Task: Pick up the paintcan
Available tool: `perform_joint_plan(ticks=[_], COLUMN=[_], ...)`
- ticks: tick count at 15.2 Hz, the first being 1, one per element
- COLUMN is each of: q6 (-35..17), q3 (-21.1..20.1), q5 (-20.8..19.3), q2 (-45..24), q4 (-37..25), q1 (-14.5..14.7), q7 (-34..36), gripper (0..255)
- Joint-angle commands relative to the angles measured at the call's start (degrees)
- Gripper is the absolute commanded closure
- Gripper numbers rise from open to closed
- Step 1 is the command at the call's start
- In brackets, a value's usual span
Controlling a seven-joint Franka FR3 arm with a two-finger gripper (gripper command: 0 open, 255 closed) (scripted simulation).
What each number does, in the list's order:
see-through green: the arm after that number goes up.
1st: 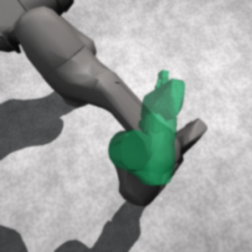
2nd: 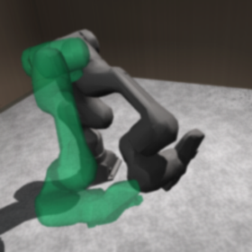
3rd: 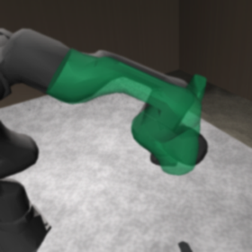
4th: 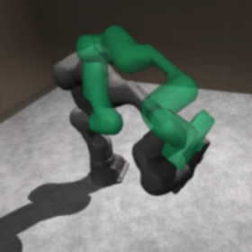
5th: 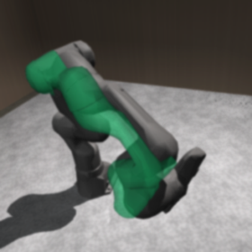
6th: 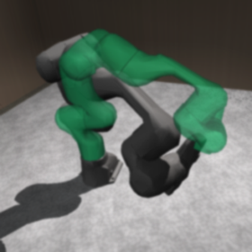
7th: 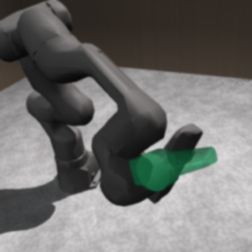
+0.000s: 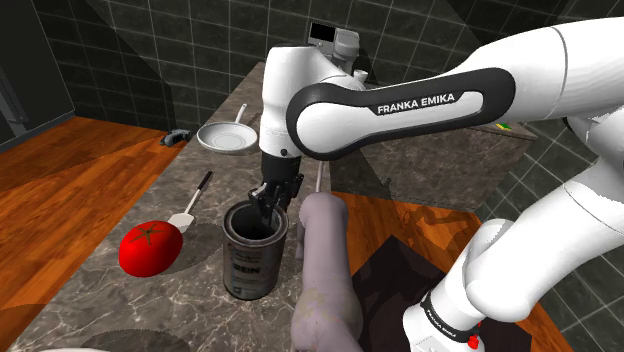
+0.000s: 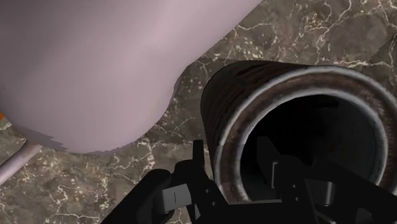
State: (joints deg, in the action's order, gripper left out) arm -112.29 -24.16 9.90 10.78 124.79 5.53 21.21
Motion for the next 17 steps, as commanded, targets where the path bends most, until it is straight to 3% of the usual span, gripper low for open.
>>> perform_joint_plan(ticks=[1, 17], q6=[0.79, 11.71], q3=[0.07, 0.96], q5=[0.06, -0.03], q2=[0.21, 1.89], q4=[-0.5, -9.84], q1=[-0.01, -0.32], q7=[-0.02, 0.49], gripper=[255, 255])
